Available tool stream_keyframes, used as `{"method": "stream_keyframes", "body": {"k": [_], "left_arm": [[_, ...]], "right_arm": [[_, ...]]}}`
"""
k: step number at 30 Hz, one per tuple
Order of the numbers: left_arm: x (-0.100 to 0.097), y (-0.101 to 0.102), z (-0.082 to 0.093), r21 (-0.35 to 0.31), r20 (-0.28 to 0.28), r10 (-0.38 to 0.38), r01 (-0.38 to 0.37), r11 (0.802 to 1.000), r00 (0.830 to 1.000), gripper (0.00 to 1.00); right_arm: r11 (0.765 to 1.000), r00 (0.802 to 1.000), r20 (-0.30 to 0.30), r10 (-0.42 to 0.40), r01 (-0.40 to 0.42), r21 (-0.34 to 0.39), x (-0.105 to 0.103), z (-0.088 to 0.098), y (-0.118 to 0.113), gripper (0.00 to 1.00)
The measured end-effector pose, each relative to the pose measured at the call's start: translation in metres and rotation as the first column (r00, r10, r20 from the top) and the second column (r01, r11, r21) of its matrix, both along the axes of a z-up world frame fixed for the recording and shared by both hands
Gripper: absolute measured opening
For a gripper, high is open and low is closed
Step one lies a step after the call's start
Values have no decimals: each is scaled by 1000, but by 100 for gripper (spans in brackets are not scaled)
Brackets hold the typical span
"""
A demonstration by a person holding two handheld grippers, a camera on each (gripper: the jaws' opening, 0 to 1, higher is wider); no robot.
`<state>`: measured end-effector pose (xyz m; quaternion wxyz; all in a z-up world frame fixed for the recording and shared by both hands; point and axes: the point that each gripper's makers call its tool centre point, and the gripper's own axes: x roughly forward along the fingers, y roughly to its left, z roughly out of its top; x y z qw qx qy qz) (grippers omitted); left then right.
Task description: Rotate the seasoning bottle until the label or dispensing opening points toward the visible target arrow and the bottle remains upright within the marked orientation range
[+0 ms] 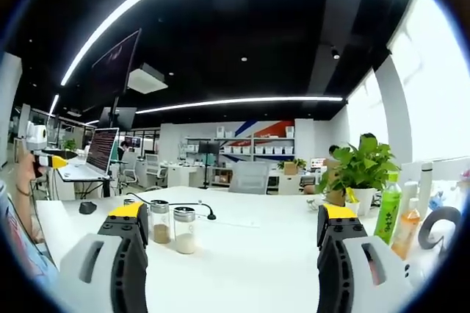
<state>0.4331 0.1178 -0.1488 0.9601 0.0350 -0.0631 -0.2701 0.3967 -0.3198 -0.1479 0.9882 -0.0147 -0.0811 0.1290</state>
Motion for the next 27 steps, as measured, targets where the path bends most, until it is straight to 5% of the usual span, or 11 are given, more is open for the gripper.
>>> {"method": "stream_keyframes", "body": {"k": [11, 16, 27], "left_arm": [[-8, -2, 10, -13, 57, -16, 17, 1000, 998, 99], [-7, 1, 11, 50, 87, 37, -42, 998, 996, 100], [-4, 3, 17, -12, 97, 36, -35, 999, 995, 100]], "right_arm": [[999, 999, -20, 36, -36, 23, 1, -3, 8, 99], [999, 999, -19, 43, -43, 18, 0, -3, 13, 99], [997, 997, -3, 71, -71, 16, -2, -2, 20, 99]]}}
